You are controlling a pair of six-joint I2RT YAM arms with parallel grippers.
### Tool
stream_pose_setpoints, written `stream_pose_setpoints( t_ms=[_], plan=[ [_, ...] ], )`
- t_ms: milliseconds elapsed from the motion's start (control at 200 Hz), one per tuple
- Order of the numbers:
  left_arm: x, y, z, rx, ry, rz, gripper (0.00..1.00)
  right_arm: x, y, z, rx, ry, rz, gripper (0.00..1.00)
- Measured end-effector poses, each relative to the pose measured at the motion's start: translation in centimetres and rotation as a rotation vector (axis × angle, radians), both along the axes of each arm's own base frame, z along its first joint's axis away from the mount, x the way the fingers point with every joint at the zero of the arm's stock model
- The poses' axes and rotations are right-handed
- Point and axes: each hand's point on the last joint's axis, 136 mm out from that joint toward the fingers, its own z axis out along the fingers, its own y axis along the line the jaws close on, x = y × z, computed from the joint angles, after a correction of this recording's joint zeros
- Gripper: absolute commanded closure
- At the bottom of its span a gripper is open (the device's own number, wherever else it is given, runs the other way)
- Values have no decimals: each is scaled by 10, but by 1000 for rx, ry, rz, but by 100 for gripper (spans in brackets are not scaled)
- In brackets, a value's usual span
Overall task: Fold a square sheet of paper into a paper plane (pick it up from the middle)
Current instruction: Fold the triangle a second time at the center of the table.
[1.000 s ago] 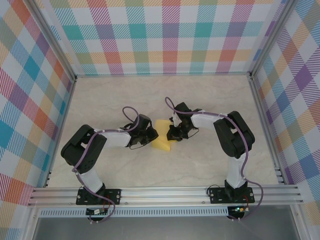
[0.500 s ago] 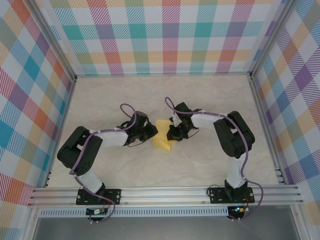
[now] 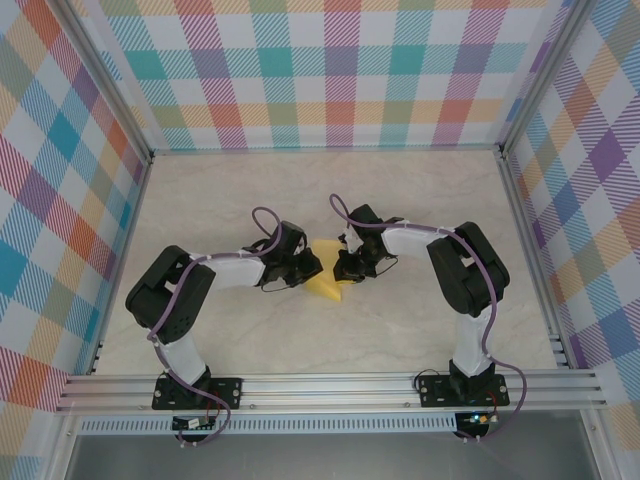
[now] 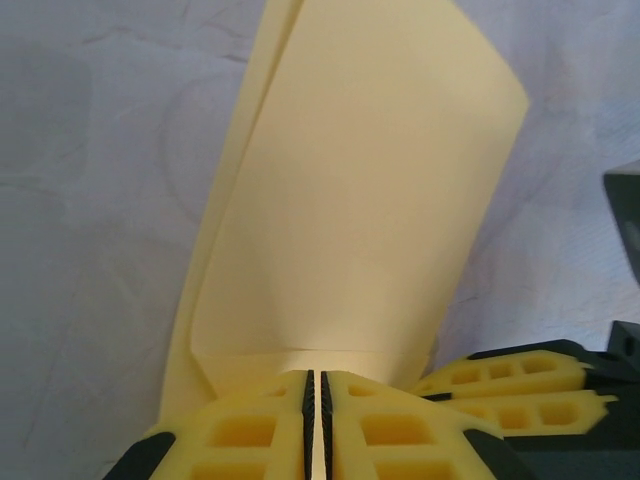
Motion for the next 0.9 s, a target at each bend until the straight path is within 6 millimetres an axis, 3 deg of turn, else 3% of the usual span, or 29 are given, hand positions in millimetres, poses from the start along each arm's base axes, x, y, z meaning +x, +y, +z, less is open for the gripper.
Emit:
stream_pose_setpoints(
  t_ms=[505, 900],
  plan=[
    [-8, 6, -11, 6, 19, 9, 87, 0, 6, 11, 43, -2, 6, 84],
    [-8, 6, -11, 8, 20, 14, 87, -4, 17, 50, 153, -59, 28, 85]
  ],
)
